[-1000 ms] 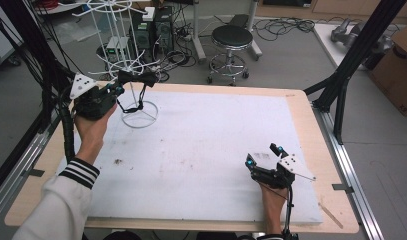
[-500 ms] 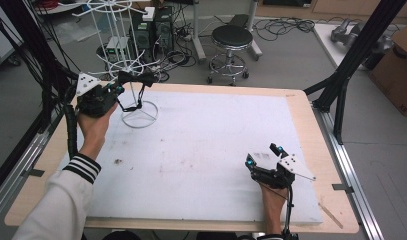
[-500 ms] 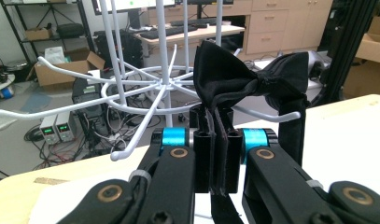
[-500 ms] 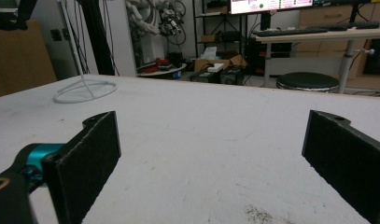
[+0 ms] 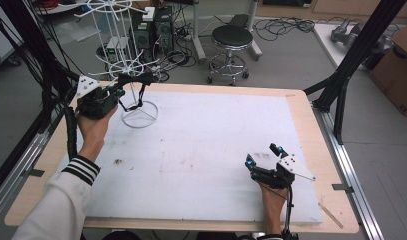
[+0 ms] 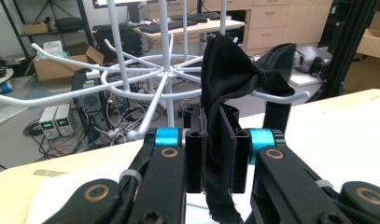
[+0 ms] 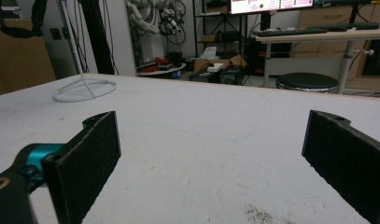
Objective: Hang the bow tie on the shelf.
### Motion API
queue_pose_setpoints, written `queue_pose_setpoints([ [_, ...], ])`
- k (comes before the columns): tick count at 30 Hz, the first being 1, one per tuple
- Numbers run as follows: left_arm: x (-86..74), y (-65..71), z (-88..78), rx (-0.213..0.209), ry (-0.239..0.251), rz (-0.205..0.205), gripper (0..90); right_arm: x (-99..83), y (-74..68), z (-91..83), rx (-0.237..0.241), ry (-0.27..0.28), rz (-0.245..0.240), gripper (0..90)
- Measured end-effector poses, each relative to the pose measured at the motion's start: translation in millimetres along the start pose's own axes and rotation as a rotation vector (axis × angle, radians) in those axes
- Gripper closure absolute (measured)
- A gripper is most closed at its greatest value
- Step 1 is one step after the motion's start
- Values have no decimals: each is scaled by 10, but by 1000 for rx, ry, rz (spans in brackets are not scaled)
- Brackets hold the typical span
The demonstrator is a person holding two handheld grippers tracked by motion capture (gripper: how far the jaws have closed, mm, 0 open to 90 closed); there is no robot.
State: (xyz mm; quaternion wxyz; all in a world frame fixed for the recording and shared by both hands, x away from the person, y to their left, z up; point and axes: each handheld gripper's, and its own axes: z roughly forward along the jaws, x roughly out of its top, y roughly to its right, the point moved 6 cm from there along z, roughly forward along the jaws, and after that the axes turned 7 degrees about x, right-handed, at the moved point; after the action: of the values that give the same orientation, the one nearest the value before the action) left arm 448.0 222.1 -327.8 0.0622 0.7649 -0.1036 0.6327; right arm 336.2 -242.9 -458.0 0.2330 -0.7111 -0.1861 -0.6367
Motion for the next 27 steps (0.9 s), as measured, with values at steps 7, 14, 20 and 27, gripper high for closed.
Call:
queue_pose_setpoints([
  [7,-72,11,-18,-10,-38,21,684,-2,-1,-1,-1,-3,-1,34],
  [14,-175,3,-63,-35,-51,38,465,0,2,-1,-1,0,0,34],
  [20,-390,13,-210,-175,-76,63,243,-2,0,0,-4,-3,-4,34],
  [27,-763,0,-470,-273,34,73,185,-2,-8,3,2,-4,-5,34],
])
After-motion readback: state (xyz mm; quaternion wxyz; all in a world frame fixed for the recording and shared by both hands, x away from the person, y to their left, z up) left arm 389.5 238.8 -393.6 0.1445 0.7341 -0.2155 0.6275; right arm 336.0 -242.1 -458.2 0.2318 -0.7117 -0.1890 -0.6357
